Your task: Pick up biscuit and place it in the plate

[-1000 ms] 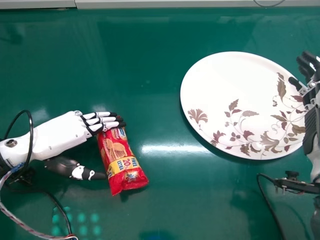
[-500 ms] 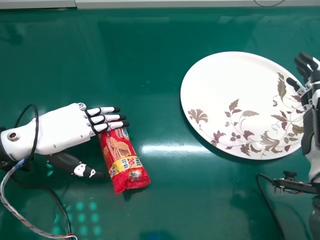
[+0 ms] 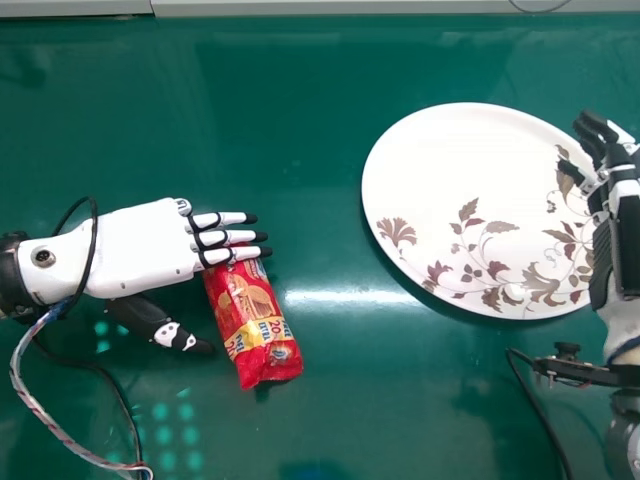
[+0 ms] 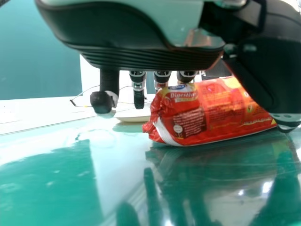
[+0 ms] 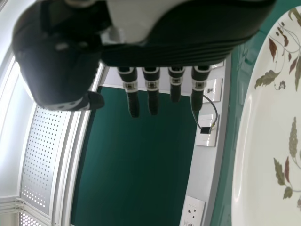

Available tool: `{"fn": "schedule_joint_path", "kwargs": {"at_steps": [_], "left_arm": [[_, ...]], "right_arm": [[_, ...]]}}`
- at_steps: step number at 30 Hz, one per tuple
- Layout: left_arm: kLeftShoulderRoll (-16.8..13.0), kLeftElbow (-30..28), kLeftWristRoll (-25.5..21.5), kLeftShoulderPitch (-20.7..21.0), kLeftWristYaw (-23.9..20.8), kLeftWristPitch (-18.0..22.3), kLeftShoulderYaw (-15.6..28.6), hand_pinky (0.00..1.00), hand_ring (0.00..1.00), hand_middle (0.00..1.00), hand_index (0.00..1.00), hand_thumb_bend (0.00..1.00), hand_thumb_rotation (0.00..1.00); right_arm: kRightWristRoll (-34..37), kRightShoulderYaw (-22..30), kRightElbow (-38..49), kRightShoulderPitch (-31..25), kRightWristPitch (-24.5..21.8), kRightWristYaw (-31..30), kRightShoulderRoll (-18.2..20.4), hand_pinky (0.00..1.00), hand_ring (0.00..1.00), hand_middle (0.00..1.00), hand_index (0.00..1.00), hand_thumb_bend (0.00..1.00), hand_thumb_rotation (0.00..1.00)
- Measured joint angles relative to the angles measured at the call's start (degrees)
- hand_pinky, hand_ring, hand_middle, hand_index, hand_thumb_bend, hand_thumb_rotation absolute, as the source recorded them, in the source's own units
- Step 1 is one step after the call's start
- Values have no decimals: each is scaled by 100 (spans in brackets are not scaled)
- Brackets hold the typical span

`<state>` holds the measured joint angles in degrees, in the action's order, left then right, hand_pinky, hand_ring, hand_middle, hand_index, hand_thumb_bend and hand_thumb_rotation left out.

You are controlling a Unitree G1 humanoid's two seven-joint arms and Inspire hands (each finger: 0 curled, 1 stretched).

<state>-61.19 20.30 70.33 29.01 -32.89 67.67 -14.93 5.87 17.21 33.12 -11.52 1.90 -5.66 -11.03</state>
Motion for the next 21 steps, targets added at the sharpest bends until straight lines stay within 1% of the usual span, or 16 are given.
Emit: {"fn": "schedule_joint_path", "kwargs": {"at_steps": [5,9,11,13,14,17,20,21], "left_arm": [[-7,0,296,146,-529,-117,-280,0,100,100,100,100,31],[-44,6,617,202,-1143,-248,-548,0,100,100,100,100,31],[-80,13,733,221,-1423,-271,-670,0,100,100,100,99,28],[-144,26,760,234,-1611,-260,-751,0,100,100,100,97,25],[-171,27,760,238,-1686,-248,-793,0,100,100,100,94,25],[-239,6,770,238,-1793,-270,-864,0,100,100,100,94,28],[-328,-31,779,237,-1838,-299,-876,0,100,100,100,92,29],[-358,-55,767,235,-1847,-294,-875,0,100,100,100,89,29]], "right_arm": [[51,-7,-75,48,0,-4,10,88,93,94,92,37,37],[71,-8,-109,87,-1,-7,10,87,92,93,91,36,34],[81,-9,-159,110,-1,-12,10,87,92,93,90,37,36],[82,-9,-216,125,-1,-13,10,87,92,93,90,37,36],[84,-9,-233,125,-1,-13,10,88,92,92,90,37,36],[90,-8,-249,132,-1,-16,10,88,92,93,91,37,37],[104,-8,-257,141,-1,-23,9,89,93,93,91,37,37],[115,-8,-263,143,-1,-26,9,89,93,93,91,36,36]]}}
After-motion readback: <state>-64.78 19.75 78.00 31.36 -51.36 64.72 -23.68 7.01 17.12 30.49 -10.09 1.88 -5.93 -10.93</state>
